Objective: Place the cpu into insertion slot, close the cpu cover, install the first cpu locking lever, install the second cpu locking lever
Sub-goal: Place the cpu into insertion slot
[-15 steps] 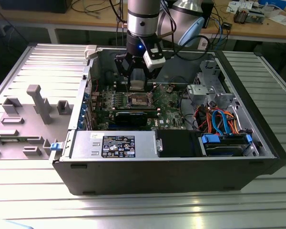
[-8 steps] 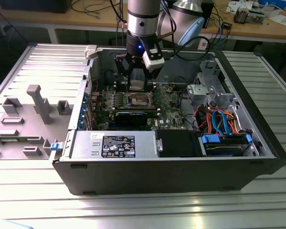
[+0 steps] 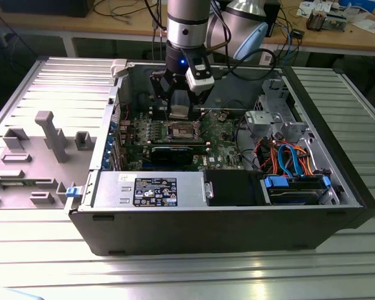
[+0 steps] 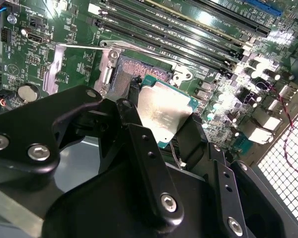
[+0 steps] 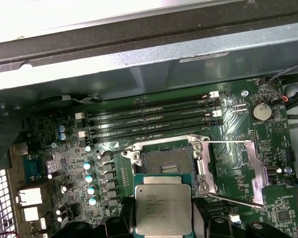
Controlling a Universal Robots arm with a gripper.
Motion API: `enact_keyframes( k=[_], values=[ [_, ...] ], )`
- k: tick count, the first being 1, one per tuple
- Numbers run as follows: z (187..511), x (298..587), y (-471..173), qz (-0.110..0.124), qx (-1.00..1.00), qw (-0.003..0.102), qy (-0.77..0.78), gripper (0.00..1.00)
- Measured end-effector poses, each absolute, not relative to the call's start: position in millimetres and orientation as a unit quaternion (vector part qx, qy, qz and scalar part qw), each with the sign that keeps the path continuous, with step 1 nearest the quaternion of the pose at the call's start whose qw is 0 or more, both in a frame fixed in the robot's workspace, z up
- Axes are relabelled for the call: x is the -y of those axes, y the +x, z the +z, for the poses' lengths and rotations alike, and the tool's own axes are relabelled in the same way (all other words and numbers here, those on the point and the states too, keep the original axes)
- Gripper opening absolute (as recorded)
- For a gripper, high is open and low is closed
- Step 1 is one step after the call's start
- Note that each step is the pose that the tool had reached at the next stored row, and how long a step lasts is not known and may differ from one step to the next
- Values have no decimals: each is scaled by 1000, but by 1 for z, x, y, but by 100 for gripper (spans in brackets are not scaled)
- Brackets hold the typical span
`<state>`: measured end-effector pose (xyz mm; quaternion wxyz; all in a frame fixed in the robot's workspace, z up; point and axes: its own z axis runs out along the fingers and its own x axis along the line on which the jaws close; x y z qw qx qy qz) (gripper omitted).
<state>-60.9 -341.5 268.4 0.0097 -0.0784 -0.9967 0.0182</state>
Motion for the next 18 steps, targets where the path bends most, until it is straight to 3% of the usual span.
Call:
enact_keyframes(
  k=[18],
  values=[
    [267,341,-61,18,994,10,-110,55]
  ],
)
